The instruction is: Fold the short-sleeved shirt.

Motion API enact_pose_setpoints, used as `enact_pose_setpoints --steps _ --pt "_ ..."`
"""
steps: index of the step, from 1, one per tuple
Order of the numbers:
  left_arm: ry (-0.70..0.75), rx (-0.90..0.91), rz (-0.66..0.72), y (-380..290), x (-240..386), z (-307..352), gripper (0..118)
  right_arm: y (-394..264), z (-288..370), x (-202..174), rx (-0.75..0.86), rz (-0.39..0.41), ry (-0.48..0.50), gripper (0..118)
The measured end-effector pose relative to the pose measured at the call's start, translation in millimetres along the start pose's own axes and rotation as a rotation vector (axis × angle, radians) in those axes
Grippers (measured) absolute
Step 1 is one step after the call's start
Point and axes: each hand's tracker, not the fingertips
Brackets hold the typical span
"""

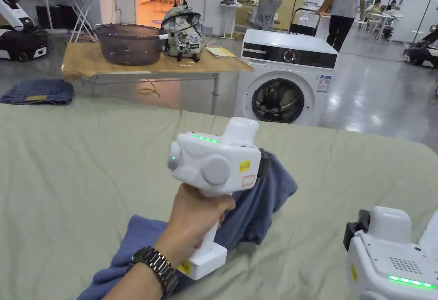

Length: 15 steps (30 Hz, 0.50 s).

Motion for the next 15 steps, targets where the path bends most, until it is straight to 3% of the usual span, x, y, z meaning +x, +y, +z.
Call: enact_pose_setpoints --steps 4,11,12,15 --pt "-0.052 -0.087 -0.072 -42 39 -27 0 -4 2 15 -0.008 -0.007 -0.026 0" --pt "-0.115 -0.143 -0.018 -95 58 -34 0 -12 0 24 -0.041 -0.015 -0.032 0" --pt "-0.11 -0.142 -0.026 -97 58 -32 7 -13 -1 24 -0.045 -0.013 -0.03 0" --pt "-0.089 -0.113 -0.043 -96 53 -14 71 -14 0 22 -0.05 -0.01 -0.022 0"
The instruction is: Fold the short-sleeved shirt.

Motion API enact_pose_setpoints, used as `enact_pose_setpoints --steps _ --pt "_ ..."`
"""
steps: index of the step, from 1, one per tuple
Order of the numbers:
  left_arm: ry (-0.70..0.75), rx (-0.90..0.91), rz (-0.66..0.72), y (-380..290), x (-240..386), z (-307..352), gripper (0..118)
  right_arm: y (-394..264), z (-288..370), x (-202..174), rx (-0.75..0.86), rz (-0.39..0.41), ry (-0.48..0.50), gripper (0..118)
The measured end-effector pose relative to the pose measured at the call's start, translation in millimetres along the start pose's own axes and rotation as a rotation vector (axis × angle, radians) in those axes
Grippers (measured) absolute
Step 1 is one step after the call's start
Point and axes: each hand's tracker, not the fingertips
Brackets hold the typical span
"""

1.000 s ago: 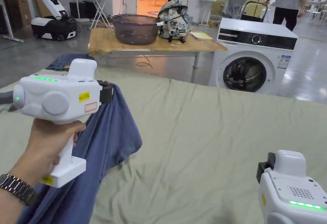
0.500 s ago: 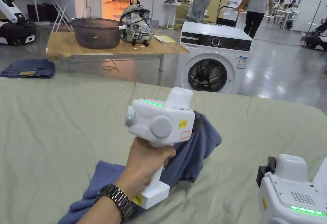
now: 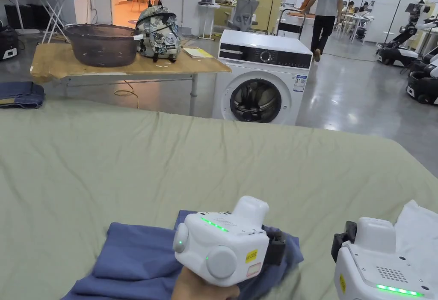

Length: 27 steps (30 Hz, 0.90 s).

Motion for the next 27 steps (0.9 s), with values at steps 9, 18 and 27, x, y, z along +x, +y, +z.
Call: enact_pose_setpoints --steps 9,18,27 --pt "0.151 0.075 0.091 -18 -54 70 76 3 1 -18 0.011 0.008 0.032 0" --pt "0.36 0.036 0.245 -80 -108 104 0 -4 -6 -46 0.001 0.016 0.089 0" --pt "0.443 -0.064 0.368 -44 -242 102 0 -2 -19 -58 -0.014 0.032 0.12 0"
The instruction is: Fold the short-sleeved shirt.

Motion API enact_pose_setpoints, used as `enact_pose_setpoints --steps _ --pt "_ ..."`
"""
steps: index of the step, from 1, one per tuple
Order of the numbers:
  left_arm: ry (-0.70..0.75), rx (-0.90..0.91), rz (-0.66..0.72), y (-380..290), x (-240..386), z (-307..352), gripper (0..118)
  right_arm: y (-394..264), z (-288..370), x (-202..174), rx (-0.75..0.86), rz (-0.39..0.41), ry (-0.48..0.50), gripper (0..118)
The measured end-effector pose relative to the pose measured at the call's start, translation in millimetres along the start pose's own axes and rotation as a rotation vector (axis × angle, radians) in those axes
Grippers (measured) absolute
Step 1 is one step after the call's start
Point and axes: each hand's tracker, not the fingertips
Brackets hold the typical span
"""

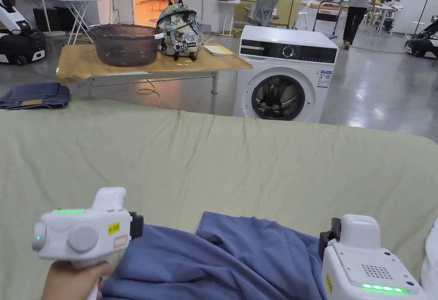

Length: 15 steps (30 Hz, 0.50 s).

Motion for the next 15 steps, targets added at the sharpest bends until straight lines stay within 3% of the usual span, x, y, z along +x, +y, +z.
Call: enact_pose_setpoints --steps 5,6,7,8,11,15 --pt "0.014 -0.149 0.015 37 -31 -60 3 -3 -12 1 -0.02 0.006 -0.002 0" --pt "0.02 -0.168 0.017 39 -29 -69 18 -4 -14 2 -0.026 0.008 -0.003 0" --pt "0.034 -0.185 0.019 39 -26 -76 48 -6 -17 3 -0.032 0.01 -0.006 0" --pt "0.051 -0.205 0.02 42 -28 -85 48 -7 -19 4 -0.038 0.013 -0.008 0" --pt "0.081 -0.287 0.061 40 -29 -108 81 -12 -25 10 -0.054 0.02 -0.02 0" --pt "0.111 -0.37 0.023 29 -23 -138 81 -19 -33 20 -0.08 0.02 -0.043 0"
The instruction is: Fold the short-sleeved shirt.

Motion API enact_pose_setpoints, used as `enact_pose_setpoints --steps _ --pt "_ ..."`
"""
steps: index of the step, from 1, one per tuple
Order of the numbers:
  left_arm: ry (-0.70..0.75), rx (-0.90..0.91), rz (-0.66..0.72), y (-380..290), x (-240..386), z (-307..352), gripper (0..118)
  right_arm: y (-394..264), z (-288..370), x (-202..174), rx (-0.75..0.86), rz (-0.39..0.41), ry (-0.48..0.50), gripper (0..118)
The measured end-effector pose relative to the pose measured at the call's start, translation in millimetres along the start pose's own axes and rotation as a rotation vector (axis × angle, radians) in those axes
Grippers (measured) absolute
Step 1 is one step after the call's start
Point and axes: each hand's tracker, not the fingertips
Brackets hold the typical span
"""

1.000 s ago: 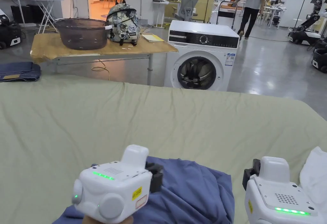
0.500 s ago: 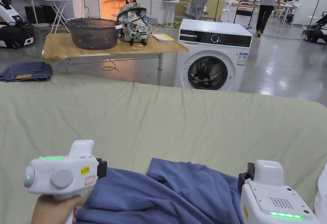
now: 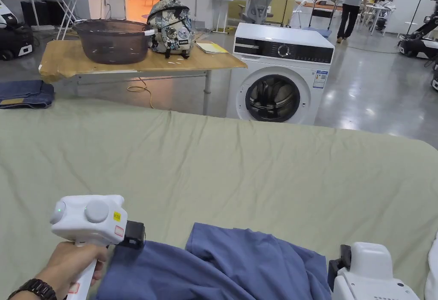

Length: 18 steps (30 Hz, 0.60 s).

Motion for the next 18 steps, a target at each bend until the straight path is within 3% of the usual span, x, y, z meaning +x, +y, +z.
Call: enact_pose_setpoints --steps 2,3,5,7,10,14,15,17,18 --pt "0.034 -0.046 -0.04 -2 9 -11 77 -3 -5 4 -0.015 0.0 -0.01 0" --pt "0.066 -0.024 -0.069 -5 17 -12 67 -5 -8 7 -0.022 -0.002 -0.014 0" --pt "0.115 0.038 -0.116 -14 31 -5 40 -6 -13 10 -0.039 -0.008 -0.023 0" --pt "0.069 0.069 -0.145 -19 37 0 5 -7 -21 15 -0.059 -0.022 -0.014 0" --pt "0.083 0.086 -0.164 -30 40 6 2 -2 -38 22 -0.112 -0.047 0.014 0" --pt "-0.006 0.152 -0.072 -40 24 27 1 13 -74 30 -0.242 -0.041 0.07 3" --pt "0.007 0.164 -0.081 -43 24 33 1 17 -80 32 -0.287 -0.052 0.097 14" --pt "-0.006 0.201 -0.075 -49 22 46 1 21 -102 35 -0.344 -0.088 0.135 59" --pt "-0.015 0.212 -0.071 -53 21 52 1 22 -117 38 -0.404 -0.095 0.16 72"
